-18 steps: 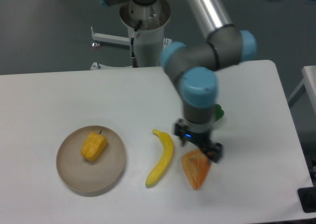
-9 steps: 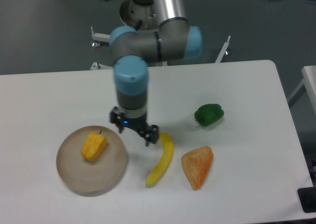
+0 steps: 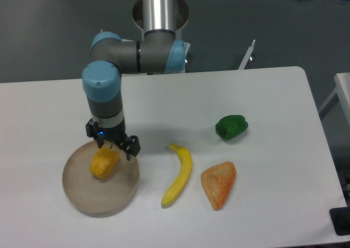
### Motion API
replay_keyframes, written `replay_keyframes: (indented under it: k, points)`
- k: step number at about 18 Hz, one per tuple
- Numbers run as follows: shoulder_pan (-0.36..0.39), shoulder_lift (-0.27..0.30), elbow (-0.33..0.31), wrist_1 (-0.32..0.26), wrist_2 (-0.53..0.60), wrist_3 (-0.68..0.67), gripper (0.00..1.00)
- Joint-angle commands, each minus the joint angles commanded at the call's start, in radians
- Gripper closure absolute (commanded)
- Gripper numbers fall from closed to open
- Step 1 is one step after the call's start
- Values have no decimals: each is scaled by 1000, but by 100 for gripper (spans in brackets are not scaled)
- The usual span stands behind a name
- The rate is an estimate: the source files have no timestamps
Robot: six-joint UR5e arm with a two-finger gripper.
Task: Pick up the yellow pepper from the plate
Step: 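Lower the gripper onto the yellow pepper and close on it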
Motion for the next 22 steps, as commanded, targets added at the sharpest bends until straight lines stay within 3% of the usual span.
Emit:
replay_keyframes:
  k: [17, 18, 20, 22]
  points:
    - [-22, -41, -2, 5, 3, 11, 0]
    - [-23, -41, 0, 5, 5, 11, 3]
    - [-22, -40, 3, 3, 5, 11, 31]
    - [-22, -40, -2, 5, 5, 12, 42]
